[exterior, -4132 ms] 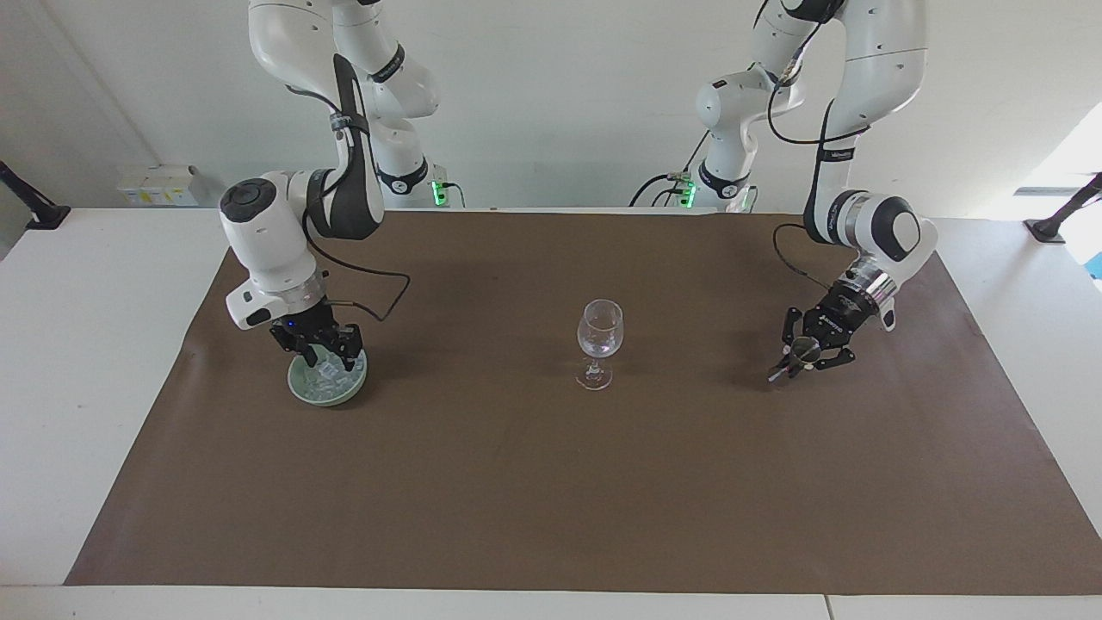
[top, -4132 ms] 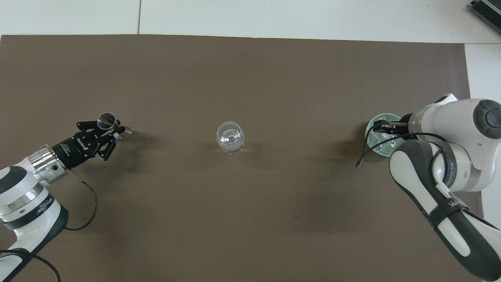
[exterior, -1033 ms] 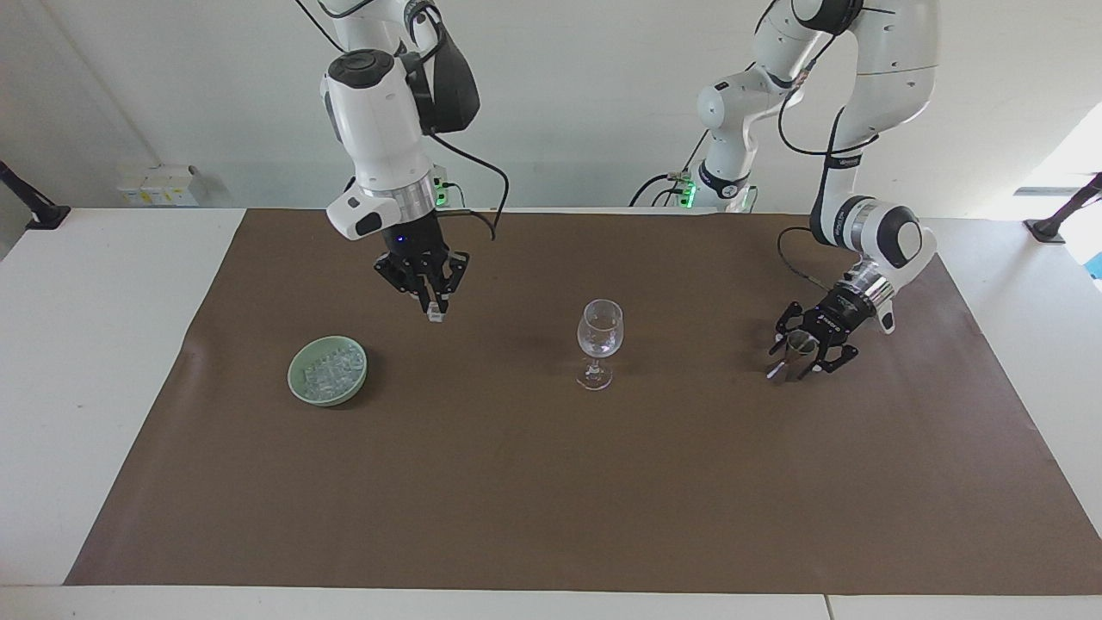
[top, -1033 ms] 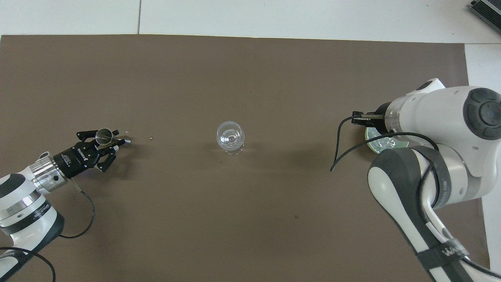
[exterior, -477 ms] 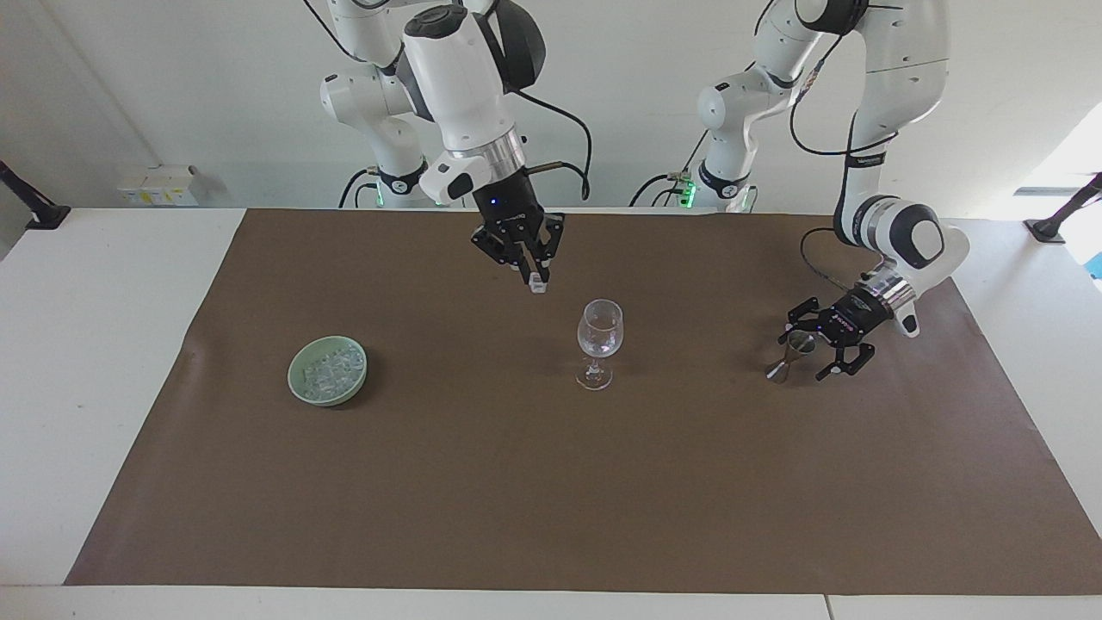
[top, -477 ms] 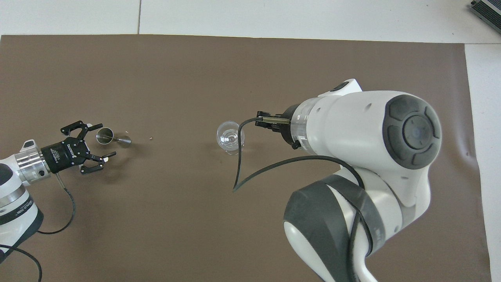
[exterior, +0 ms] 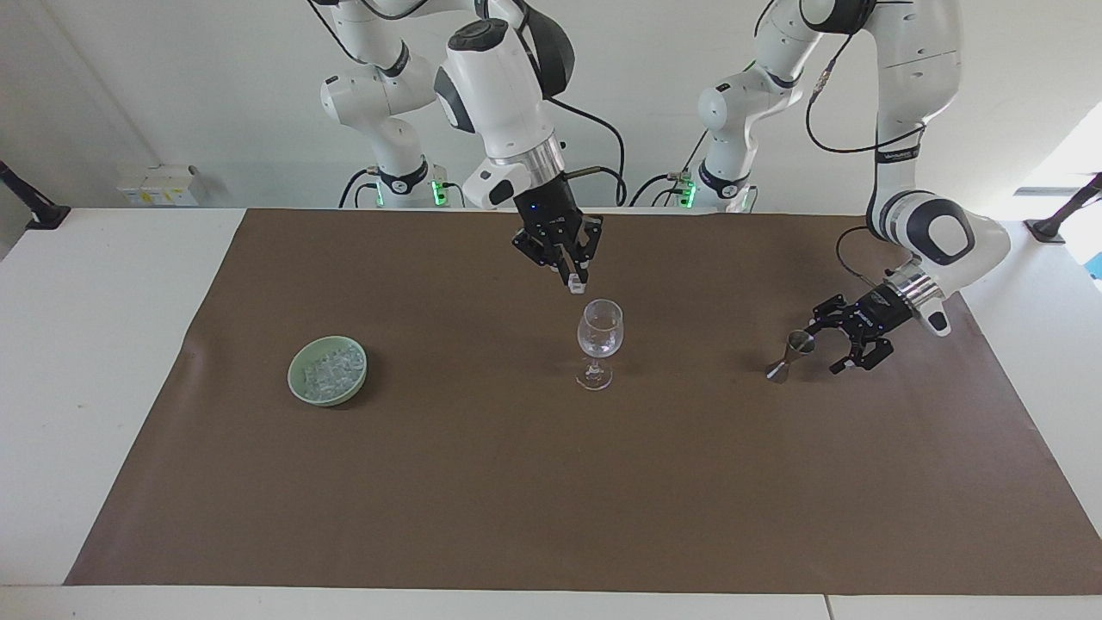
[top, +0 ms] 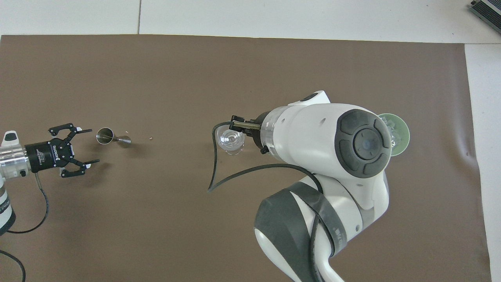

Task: Pour wine and add ice with both arms
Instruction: 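Carry the ice cup over the glass while the left gripper releases the jigger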

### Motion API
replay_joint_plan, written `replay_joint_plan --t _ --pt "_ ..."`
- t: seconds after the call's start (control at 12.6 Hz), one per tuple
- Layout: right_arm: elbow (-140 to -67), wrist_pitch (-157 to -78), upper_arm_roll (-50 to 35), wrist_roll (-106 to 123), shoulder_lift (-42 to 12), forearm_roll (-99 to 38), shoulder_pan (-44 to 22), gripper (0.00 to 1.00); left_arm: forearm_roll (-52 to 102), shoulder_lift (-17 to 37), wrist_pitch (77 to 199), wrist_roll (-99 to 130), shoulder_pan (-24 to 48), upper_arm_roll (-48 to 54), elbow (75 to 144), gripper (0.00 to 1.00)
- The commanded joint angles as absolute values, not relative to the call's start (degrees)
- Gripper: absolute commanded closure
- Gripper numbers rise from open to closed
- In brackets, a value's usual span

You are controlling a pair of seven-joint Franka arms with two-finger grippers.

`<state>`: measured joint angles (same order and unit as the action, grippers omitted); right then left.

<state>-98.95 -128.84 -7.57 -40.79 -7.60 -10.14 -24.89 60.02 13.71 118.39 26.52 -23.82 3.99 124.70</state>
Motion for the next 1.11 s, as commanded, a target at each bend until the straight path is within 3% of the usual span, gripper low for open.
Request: replay_joint_plan --t 0.0,0.95,1.03 --pt "-98.2 -131.2 -7.5 -42.3 -9.6 -11.3 -25.5 1.00 51.7 13.0 117.3 24.5 -24.4 3.8 121.4 0.00" --pt "-100.1 -134.9 -7.5 -42.5 -12.3 -13.4 -26.6 1.00 24.6 6.2 119.0 12.7 -18.7 4.1 109.2 0.00" --pt "-100.1 -135.3 -7.5 -42.5 -12.4 -13.4 -26.6 0.92 20.5 5.4 118.7 12.3 -17.8 4.2 108.3 0.00"
